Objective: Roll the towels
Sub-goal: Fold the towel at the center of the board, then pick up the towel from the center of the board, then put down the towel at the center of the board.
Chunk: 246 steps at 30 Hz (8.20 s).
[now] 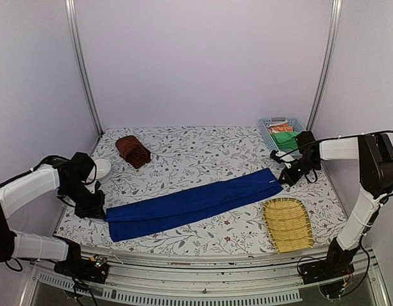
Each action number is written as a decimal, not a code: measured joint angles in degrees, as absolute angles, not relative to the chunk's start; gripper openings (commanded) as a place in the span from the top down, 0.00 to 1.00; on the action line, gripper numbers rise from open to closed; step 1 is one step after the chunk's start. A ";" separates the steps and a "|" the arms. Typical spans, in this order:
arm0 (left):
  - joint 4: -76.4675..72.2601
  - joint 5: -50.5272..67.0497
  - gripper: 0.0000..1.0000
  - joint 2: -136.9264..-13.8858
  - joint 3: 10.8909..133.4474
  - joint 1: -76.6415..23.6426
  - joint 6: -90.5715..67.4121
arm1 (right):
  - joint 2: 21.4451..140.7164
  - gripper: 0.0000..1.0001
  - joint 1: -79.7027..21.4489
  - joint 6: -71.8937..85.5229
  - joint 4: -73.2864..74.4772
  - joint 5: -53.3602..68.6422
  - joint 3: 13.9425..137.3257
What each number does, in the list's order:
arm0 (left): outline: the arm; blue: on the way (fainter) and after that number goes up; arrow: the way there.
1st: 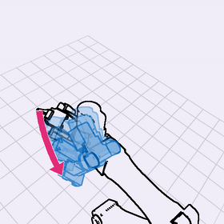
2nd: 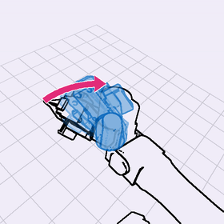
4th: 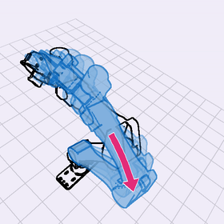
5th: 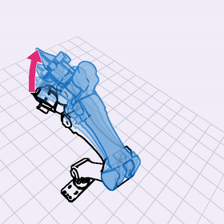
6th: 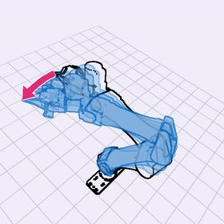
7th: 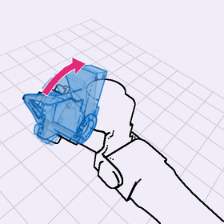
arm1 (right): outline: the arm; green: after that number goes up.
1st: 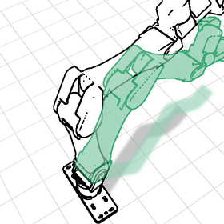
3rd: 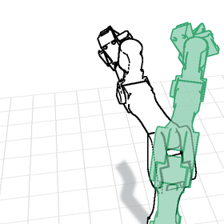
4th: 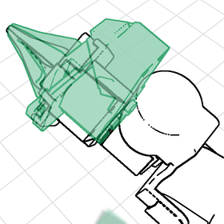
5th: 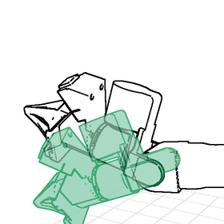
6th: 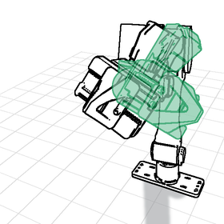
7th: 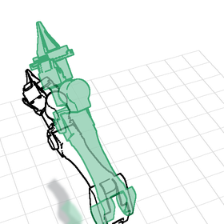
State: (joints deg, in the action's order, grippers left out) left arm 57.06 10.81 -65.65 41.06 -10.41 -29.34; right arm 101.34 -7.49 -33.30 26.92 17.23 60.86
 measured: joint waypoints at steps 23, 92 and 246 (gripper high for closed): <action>59.72 10.81 1.00 -69.01 41.06 -19.05 -31.57 | 101.32 0.98 -7.46 -34.37 26.81 16.01 59.18; 45.32 1.56 0.96 -90.78 47.53 -11.29 -26.85 | 124.46 0.72 -11.68 -38.96 41.23 13.10 98.78; 32.53 -1.50 0.87 -80.03 51.13 -12.99 -35.20 | 122.93 0.75 -12.10 -29.91 37.26 12.80 102.19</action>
State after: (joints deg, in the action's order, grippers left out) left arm 32.53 -1.50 -80.03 51.13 -12.99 -35.20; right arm 122.93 -12.10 -29.91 37.26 12.80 102.19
